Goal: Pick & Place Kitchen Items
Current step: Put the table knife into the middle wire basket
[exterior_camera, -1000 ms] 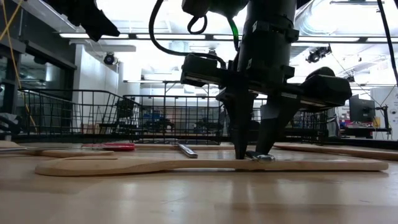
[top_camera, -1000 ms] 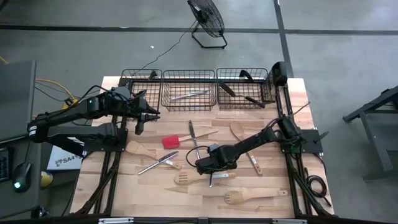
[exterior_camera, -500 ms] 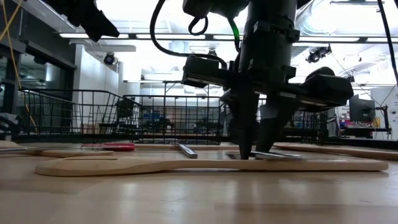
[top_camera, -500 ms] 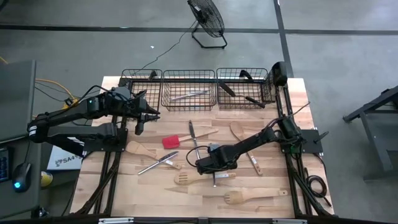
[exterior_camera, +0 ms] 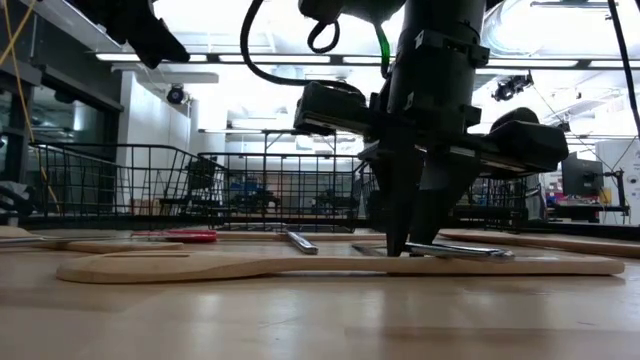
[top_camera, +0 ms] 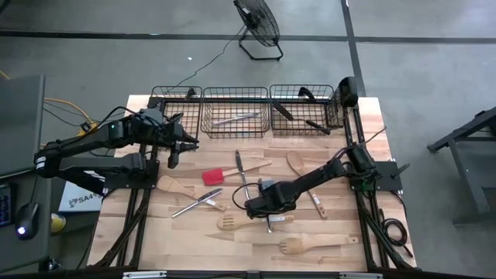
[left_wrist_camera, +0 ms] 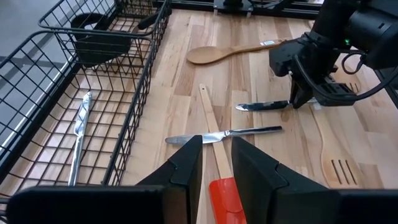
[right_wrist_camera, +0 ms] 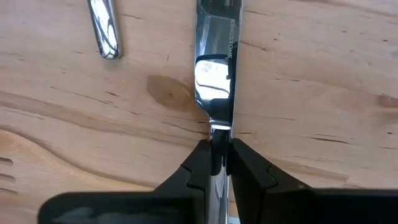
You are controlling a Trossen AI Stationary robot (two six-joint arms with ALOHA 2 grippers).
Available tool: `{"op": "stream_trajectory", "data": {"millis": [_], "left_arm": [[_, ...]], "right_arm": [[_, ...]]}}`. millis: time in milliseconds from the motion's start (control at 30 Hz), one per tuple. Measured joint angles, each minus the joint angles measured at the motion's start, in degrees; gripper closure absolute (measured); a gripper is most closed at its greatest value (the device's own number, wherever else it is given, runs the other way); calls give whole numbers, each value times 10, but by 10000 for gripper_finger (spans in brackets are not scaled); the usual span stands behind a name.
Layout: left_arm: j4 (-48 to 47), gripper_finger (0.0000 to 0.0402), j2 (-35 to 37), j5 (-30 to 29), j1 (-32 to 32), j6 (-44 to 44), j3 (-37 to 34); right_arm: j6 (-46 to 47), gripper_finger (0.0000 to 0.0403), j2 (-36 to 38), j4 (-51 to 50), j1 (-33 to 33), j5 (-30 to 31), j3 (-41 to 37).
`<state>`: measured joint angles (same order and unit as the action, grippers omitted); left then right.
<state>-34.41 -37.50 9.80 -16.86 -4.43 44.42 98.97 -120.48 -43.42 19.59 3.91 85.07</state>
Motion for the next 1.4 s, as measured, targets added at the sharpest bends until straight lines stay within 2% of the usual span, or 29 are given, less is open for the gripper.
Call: {"op": "stream_trajectory", "data": {"millis": [433,900,1400], "left_arm": [[4,316,0,1,0,0,0],[4,316,-1,1,0,2,0],[6,316,-1,1,0,2,0]], "right_arm": [[-45,371,34,-14,0,45,1],[-73,372,82,-80,-7,90,2],[-153,372,169,-104,-27,251,2]]}}
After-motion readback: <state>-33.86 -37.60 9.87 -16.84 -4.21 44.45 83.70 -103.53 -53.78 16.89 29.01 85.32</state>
